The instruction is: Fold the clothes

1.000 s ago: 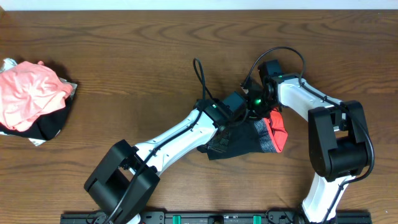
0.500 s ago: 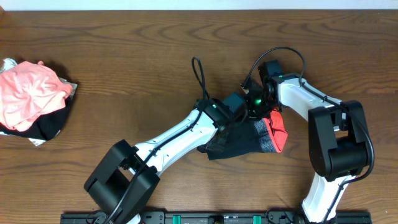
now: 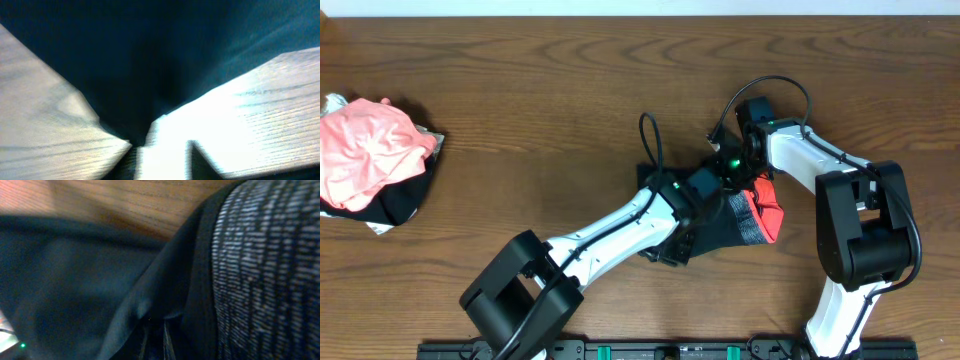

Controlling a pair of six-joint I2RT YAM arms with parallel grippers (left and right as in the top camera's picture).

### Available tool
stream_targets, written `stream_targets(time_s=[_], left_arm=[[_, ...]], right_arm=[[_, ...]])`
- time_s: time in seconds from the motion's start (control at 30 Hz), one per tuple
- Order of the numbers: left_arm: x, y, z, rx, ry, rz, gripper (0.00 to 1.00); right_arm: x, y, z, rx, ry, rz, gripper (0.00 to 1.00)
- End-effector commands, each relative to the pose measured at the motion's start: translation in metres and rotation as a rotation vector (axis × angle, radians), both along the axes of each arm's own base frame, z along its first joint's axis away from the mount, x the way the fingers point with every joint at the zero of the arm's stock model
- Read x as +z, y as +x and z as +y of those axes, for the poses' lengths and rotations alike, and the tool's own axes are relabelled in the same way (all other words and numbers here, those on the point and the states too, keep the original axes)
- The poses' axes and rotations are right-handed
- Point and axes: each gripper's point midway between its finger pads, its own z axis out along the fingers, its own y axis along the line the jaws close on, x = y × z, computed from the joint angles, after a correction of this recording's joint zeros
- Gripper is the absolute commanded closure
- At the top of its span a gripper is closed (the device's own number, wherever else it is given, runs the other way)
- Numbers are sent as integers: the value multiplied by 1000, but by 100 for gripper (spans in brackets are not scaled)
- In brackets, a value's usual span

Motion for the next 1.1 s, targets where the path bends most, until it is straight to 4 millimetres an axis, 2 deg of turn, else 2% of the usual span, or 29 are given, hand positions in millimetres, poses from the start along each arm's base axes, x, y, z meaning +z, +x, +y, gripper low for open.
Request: stream_targets(time_s=[0.0, 0.03, 0.1, 0.3, 0.37, 0.47, 0.6, 0.63, 0.7, 0.73, 0.77, 0.87, 0.97, 1.07], left_arm=[[-4, -6, 3, 9, 4, 14, 49], [-5, -5, 5, 5, 12, 6, 44], [-5, 1, 10, 1, 43, -30, 42], [-4, 10, 24, -15, 105, -76, 43], [0, 11, 27, -24, 115, -76, 49], [17, 24, 39, -16, 162, -147, 52], [48, 53, 46, 19, 142, -315, 52], [56, 62, 46, 33, 125, -365, 56], [69, 78, 45, 53, 103, -453, 79], [74, 86, 42, 48, 92, -497, 93], [76, 95, 36, 21, 71, -531, 94], [71, 108, 15, -94, 12, -569, 94], [53, 107, -8, -177, -73, -531, 94], [27, 103, -9, -167, -54, -477, 94]], right_arm=[[-47, -22, -32, -14, -184, 96, 88], [-47, -22, -32, -14, -184, 96, 88], [-47, -22, -32, -14, -184, 96, 88], [-47, -22, -32, -15, -185, 98, 89], [-47, -22, -33, -17, -185, 100, 89], [-47, -22, -34, -20, -185, 100, 89], [-47, -22, -34, -20, -185, 100, 88], [-47, -22, -34, -20, -185, 100, 89], [-47, -21, -34, -20, -185, 99, 89], [-47, -21, -34, -20, -185, 99, 89], [-47, -21, -34, -20, -185, 99, 89], [-47, -21, -34, -20, -185, 99, 90], [-47, -21, -35, -22, -185, 100, 90], [-46, -23, -36, -25, -187, 108, 90]])
